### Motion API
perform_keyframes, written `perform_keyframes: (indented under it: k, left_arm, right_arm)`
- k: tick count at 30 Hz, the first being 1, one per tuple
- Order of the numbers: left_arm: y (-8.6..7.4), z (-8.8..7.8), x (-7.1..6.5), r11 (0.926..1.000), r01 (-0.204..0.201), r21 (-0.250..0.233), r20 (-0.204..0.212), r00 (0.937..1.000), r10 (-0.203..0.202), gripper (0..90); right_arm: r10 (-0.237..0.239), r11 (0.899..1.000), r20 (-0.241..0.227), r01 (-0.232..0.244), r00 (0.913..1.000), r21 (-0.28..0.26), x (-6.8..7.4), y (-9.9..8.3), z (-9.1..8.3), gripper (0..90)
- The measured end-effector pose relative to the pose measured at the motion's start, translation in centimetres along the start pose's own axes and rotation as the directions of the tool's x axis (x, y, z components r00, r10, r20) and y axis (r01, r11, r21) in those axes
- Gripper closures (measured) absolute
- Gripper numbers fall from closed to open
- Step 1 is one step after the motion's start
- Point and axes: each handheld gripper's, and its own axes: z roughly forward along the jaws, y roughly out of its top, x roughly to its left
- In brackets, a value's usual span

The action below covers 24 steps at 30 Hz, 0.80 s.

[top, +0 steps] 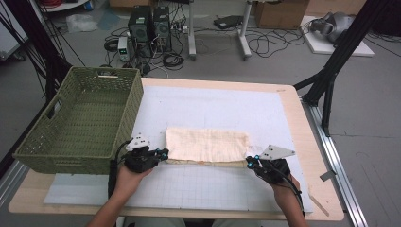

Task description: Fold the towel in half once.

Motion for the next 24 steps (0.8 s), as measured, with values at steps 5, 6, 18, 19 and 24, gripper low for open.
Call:
perform_keyframes:
  k: [5, 6, 18, 19, 24]
  left_arm:
    - [-0.4, -0.2, 0.2, 0.9993, 0.01, 0.035, -0.007, 0.9999, -0.009, 86.1]
    - [-0.4, -0.2, 0.3, 0.9993, 0.011, 0.036, -0.005, 0.9999, -0.011, 86.0]
    - [0.2, 0.6, -0.2, 0.9971, -0.072, -0.026, -0.067, 0.9953, 0.07, 59.0]
    - [0.2, 1.0, -0.3, 0.9965, -0.081, -0.018, -0.066, 0.9946, 0.08, 59.9]
    - [0.0, 2.3, -0.9, 0.9933, -0.11, 0.033, -0.074, 0.9909, 0.113, 62.5]
  right_arm:
    - [-0.006, 0.999, -0.003, 0.006, 1.0, 0.038, 0.3, -0.6, 0.1, 86.0]
    - [-0.004, 0.999, -0.004, 0.004, 1.0, 0.038, 0.4, -0.6, 0.1, 85.9]
    - [0.084, 0.995, 0.002, -0.084, 0.9965, -0.054, -0.2, -0.4, 0.1, 62.6]
    - [0.073, 0.996, -0.002, -0.073, 0.9973, -0.041, -0.2, -0.4, 0.6, 62.9]
    - [0.031, 0.998, -0.029, -0.03, 0.9991, 0.057, 0.2, -0.4, 3.3, 63.8]
